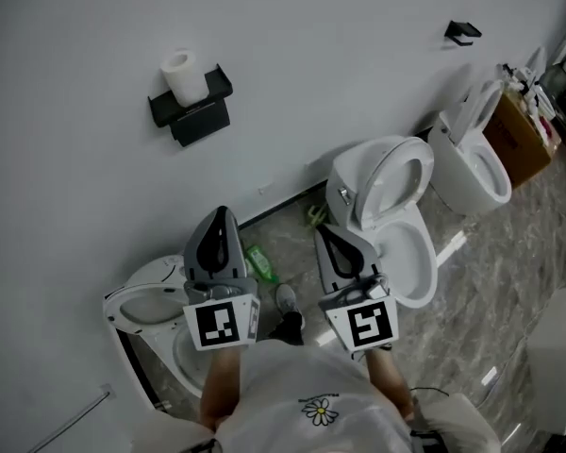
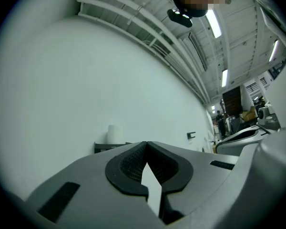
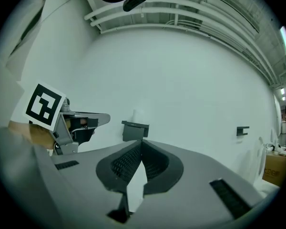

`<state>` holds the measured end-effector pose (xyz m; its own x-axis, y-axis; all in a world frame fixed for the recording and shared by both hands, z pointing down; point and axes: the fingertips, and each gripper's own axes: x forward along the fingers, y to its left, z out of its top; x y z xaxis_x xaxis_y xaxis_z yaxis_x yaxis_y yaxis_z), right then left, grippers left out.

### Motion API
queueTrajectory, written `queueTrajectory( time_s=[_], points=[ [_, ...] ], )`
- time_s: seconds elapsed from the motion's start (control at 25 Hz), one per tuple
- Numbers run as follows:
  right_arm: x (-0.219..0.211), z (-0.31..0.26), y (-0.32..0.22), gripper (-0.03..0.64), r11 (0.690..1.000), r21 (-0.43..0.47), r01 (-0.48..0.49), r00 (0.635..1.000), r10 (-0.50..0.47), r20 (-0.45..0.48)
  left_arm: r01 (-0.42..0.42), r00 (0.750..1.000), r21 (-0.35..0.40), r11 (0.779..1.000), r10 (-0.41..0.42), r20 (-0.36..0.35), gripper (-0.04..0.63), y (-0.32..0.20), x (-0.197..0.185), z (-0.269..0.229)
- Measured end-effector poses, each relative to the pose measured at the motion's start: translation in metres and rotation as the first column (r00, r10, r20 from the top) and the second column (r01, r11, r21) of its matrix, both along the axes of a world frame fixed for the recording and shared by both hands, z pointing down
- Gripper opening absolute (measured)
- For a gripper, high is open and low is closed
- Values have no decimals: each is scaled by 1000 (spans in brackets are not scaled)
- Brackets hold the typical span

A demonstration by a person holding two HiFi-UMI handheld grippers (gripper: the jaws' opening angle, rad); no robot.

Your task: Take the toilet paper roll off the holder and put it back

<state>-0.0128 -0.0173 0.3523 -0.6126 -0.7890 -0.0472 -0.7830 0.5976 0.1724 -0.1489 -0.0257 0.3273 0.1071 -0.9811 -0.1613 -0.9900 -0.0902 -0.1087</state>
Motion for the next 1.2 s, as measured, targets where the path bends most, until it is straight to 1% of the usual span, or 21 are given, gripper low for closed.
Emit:
queueTrajectory(
  time_s=[0.08,0.2,0.28,0.44,0.6,0.68,0.76,0.92,1.12,1.2],
  points=[
    [-11,-5,-33,9,1000,-5,16,1000,-15,16,33,999,8,999,-33,-20,15,-25,-16,-6],
    [-28,-10,-75,9,999,0,35,999,-35,30,81,997,39,996,-81,-7,15,-54,-39,-13],
    [-38,-13,-96,9,999,8,48,998,-48,36,108,994,33,994,-108,2,15,-68,-51,-12],
    [-54,-21,-118,9,996,27,80,995,-81,58,140,990,9,990,-140,-13,15,-81,-65,-6],
    [-68,-31,-135,9,993,36,115,989,-118,88,191,981,23,981,-190,-24,15,-85,-76,-17],
    [-73,-39,-144,9,989,50,142,983,-146,110,231,973,34,972,-230,-21,15,-86,-81,-24],
    [-78,-44,-152,9,983,61,171,977,-178,121,277,960,34,960,-276,-35,15,-87,-84,-26],
    [-82,-46,-174,9,967,59,247,961,-252,115,373,926,23,928,-371,-71,15,-89,-86,-26],
    [-83,-52,-198,9,945,62,321,940,-326,102,445,894,7,896,-443,-65,15,-97,-82,-19],
    [-82,-54,-204,9,932,69,356,928,-362,89,479,876,21,878,-475,-84,15,-100,-77,-21]
  ],
)
